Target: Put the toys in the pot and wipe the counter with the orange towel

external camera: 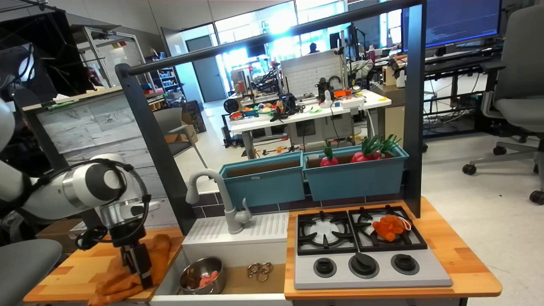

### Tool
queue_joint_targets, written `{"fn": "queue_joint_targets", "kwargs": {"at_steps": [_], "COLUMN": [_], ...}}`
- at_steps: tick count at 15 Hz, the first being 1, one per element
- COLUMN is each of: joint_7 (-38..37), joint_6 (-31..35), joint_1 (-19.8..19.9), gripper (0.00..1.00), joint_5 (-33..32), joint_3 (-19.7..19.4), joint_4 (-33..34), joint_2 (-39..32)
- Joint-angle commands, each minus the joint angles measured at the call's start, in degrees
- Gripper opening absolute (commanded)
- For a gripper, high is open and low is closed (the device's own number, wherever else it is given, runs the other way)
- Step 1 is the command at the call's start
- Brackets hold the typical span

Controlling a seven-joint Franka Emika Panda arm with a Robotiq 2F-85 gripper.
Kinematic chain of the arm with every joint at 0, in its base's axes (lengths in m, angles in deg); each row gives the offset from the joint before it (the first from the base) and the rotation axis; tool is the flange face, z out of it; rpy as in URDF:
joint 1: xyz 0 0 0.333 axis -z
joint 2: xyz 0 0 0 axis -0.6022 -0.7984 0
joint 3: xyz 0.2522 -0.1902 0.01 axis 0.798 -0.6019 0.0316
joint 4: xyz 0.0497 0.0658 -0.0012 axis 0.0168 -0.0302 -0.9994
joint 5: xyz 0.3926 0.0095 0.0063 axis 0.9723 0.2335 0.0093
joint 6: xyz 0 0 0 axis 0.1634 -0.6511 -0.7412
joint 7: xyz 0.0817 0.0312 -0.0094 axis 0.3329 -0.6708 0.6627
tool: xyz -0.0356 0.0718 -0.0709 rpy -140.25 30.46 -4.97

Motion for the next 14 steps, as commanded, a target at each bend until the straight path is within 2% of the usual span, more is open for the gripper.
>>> {"fn": "queue_joint_targets", "kwargs": {"at_steps": [1, 4, 10, 14], "joint_7": [-0.8, 0.8, 5.2, 7.1], "joint_6": [1.4, 4.0, 19.4, 22.3], "joint_1": [3.4, 4.3, 3.0, 0.2], "gripper": [1.00, 1.00, 1.00, 1.00], "joint_5": [2.4, 2.3, 1.8, 0.5], "joint_3": [-0.1, 1.0, 3.5, 3.0], "joint_4": [-3.8, -7.3, -21.4, -31.7], "joint_2": [1.8, 4.8, 16.7, 27.3]}}
